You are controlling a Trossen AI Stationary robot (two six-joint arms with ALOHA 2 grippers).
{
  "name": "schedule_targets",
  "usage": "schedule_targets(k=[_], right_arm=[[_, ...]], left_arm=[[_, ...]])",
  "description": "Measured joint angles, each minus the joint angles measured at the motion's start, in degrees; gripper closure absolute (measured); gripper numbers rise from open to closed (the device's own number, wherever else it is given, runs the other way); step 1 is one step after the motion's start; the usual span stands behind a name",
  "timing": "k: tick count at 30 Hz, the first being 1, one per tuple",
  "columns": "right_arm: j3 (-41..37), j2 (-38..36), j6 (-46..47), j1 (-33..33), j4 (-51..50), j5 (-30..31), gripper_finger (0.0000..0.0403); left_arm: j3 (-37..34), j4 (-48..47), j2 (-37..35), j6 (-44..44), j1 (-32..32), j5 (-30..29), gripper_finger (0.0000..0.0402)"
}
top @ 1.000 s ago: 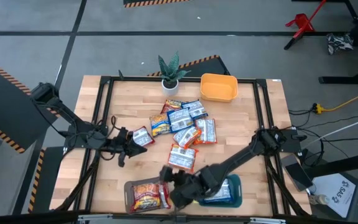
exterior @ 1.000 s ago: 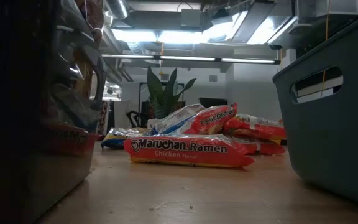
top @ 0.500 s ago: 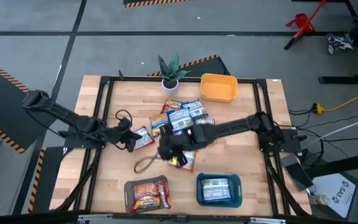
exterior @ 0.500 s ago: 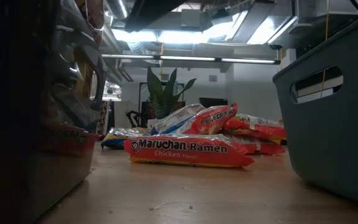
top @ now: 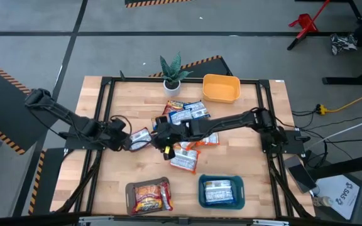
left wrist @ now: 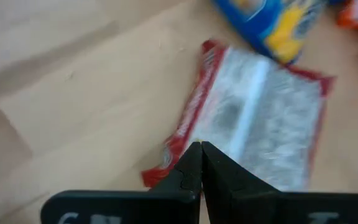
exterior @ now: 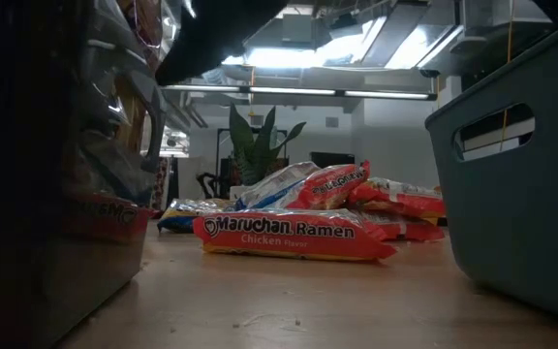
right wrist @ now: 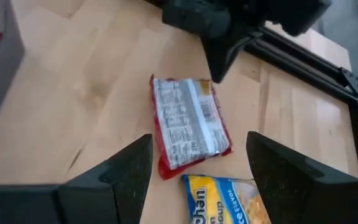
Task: Sort Maruchan noodles
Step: Put the red noodle pack into the black bin
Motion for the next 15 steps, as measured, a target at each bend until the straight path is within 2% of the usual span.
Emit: schedule_targets(k=[10, 15], right_arm=[[-0.5, 2.2, 0.6, 0.2, 5.4, -0.5, 0.0160], [-0.5, 4.6, 0.5, 0.2, 4.5, 0.0, 0.0160]], left_arm=[[-10.0, 14.7, -0.1, -5.1, -3.4, -3.2, 0.0401], [-10.2, 15.7, 0.5, -6.4, -5.1, -4.0, 0.0401]])
